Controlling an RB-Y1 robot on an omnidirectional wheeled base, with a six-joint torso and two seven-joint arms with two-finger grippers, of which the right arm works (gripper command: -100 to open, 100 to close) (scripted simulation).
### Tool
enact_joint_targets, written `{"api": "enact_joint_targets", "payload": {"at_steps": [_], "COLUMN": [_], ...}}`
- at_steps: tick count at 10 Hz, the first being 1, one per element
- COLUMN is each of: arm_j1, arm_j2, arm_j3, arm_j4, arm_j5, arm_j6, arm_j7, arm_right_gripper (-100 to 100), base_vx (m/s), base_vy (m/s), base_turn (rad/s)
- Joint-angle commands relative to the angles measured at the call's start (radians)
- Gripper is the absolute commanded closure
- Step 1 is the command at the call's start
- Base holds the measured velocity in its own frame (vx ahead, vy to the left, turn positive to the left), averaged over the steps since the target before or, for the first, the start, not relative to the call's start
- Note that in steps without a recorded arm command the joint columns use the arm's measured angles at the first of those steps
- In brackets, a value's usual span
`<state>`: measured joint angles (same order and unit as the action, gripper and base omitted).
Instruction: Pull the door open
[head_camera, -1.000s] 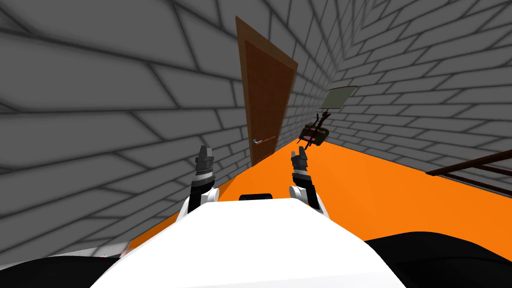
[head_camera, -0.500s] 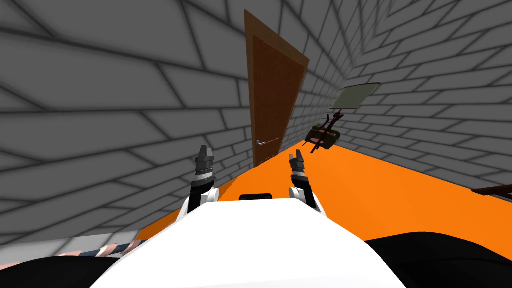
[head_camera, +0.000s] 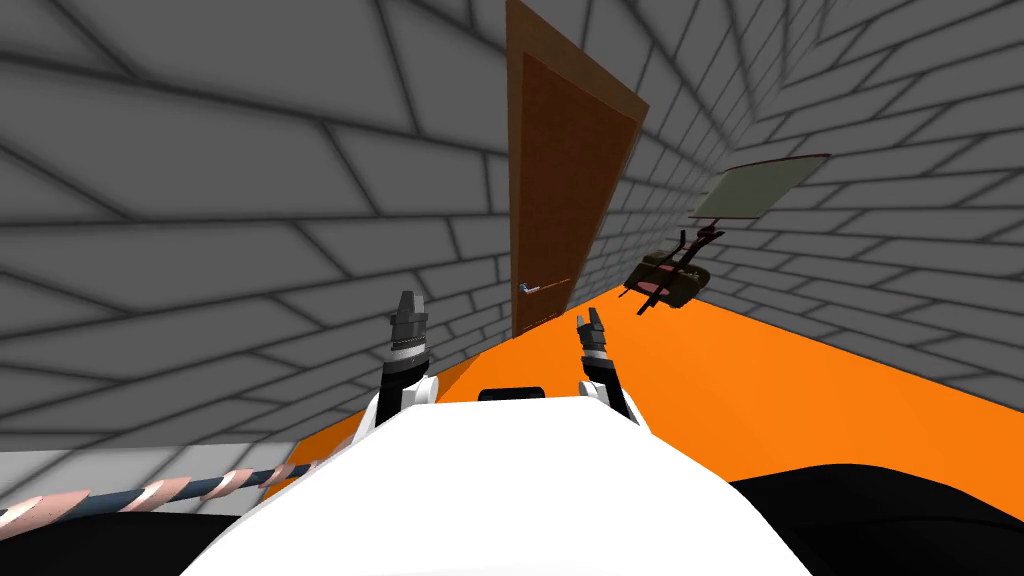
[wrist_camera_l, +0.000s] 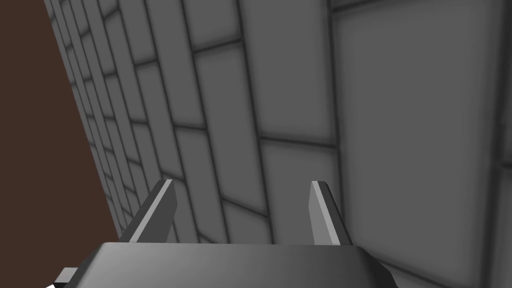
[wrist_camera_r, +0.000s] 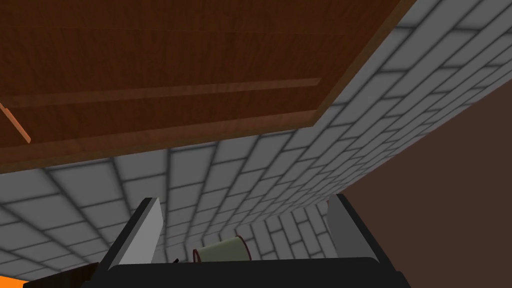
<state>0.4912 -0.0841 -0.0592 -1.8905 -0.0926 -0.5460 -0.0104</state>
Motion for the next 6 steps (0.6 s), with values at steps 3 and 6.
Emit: {"api": "enact_joint_targets", "payload": {"at_steps": [3, 6], "arm_j1": [-0.012, -0.018], "arm_j2": [-0.033, -0.055], "arm_j3": [0.000, 0.000], "arm_j4": [0.115, 0.193], "arm_j5": [0.003, 0.005], "arm_j6": [-0.057, -0.097], "arm_j7": [-0.038, -0.063], "arm_right_gripper": [-100, -100], "base_vx": [0.071, 0.077], "base_vy": [-0.011, -0.005], "base_turn": [0.167, 0.115]}}
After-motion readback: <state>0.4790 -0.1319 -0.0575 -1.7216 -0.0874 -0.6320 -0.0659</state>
